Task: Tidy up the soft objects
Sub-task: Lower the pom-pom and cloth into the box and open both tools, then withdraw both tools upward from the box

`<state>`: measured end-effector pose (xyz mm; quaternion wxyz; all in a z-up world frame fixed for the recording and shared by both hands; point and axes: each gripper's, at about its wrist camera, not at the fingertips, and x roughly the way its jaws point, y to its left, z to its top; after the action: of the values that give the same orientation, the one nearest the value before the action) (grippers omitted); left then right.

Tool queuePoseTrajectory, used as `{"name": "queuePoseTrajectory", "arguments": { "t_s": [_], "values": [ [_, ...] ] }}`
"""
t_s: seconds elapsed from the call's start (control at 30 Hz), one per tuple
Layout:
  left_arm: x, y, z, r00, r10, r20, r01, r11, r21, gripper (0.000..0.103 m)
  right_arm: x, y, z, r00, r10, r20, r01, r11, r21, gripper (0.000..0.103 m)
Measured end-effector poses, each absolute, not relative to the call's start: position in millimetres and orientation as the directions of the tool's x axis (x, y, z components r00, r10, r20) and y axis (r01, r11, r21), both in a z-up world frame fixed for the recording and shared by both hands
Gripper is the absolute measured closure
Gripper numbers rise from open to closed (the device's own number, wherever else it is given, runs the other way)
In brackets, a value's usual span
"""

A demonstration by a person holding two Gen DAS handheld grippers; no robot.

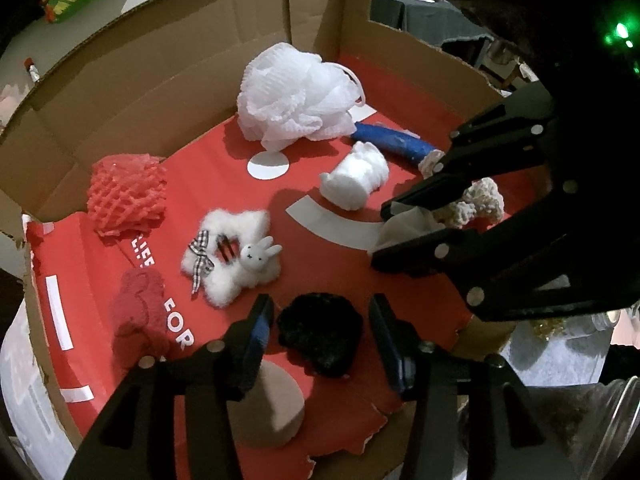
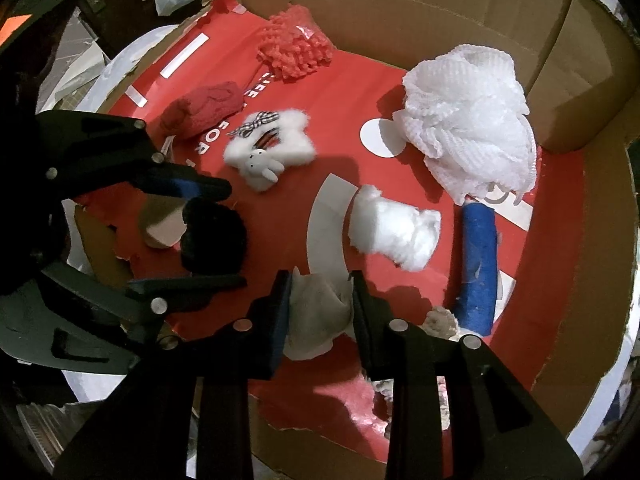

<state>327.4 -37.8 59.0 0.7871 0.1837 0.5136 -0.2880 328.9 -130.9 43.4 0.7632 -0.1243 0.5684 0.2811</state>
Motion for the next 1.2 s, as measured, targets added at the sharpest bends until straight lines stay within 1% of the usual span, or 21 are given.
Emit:
{"name": "queuePoseTrajectory", "arguments": {
  "t_s": [0.1, 0.17, 0.2, 0.23, 0.27, 0.4, 0.53, 0.6, 0.67, 0.73, 0.87, 0.9, 0.97, 1.2],
  "values": [
    [325, -35, 64, 0.318, -0.265, -0.910, 0.635, 0.772, -0.003, 0.049, 329, -131, 43, 0.199, 0.286, -0.937, -0.567, 0.814, 0.128, 0.075],
    [323, -32, 67, 0.324, -0.266, -0.908, 0.630, 0.777, -0.003, 0.046, 328, -131, 44, 0.200, 0.285, -0.937, -0.565, 0.816, 0.127, 0.071],
    [322, -31, 69, 0.330, -0.265, -0.906, 0.627, 0.779, 0.000, 0.045, 328, -132, 45, 0.204, 0.285, -0.937, -0.563, 0.817, 0.126, 0.063],
    [321, -29, 70, 0.335, -0.265, -0.904, 0.623, 0.782, 0.001, 0.045, 326, -133, 46, 0.209, 0.286, -0.935, -0.561, 0.818, 0.125, 0.046],
    [320, -27, 72, 0.338, -0.266, -0.903, 0.618, 0.786, 0.000, 0.044, 325, -133, 48, 0.217, 0.292, -0.932, -0.563, 0.817, 0.125, 0.043],
    [313, -21, 81, 0.364, -0.270, -0.892, 0.592, 0.806, -0.002, 0.043, 321, -135, 59, 0.257, 0.287, -0.923, -0.556, 0.825, 0.102, 0.043],
    [305, -12, 94, 0.403, -0.286, -0.870, 0.552, 0.834, -0.018, 0.031, 315, -139, 71, 0.286, 0.285, -0.915, -0.545, 0.834, 0.089, 0.043],
    [299, -6, 102, 0.428, -0.295, -0.854, 0.526, 0.850, -0.030, 0.027, 309, -144, 78, 0.304, 0.287, -0.908, -0.532, 0.842, 0.088, 0.043],
    [293, 0, 110, 0.449, -0.303, -0.840, 0.496, 0.867, -0.048, 0.025, 304, -149, 87, 0.328, 0.286, -0.901, -0.515, 0.853, 0.083, 0.040],
    [288, 4, 115, 0.473, -0.300, -0.828, 0.464, 0.884, -0.055, 0.017, 296, -156, 95, 0.359, 0.283, -0.889, -0.492, 0.867, 0.078, 0.033],
    [278, 13, 121, 0.524, -0.284, -0.803, 0.385, 0.920, -0.073, 0.012, 281, -165, 112, 0.422, 0.274, -0.864, -0.430, 0.900, 0.076, 0.031],
    [277, 16, 122, 0.529, -0.282, -0.800, 0.373, 0.925, -0.079, 0.009, 278, -167, 116, 0.443, 0.263, -0.857, -0.416, 0.907, 0.064, 0.030],
    [274, 19, 122, 0.549, -0.267, -0.792, 0.331, 0.939, -0.087, 0.008, 269, -169, 121, 0.482, 0.241, -0.842, -0.392, 0.919, 0.039, 0.026],
    [265, 30, 116, 0.585, -0.211, -0.783, 0.221, 0.970, -0.097, 0.006, 246, -183, 124, 0.543, 0.219, -0.810, -0.306, 0.951, 0.052, 0.025]
  ]
}}
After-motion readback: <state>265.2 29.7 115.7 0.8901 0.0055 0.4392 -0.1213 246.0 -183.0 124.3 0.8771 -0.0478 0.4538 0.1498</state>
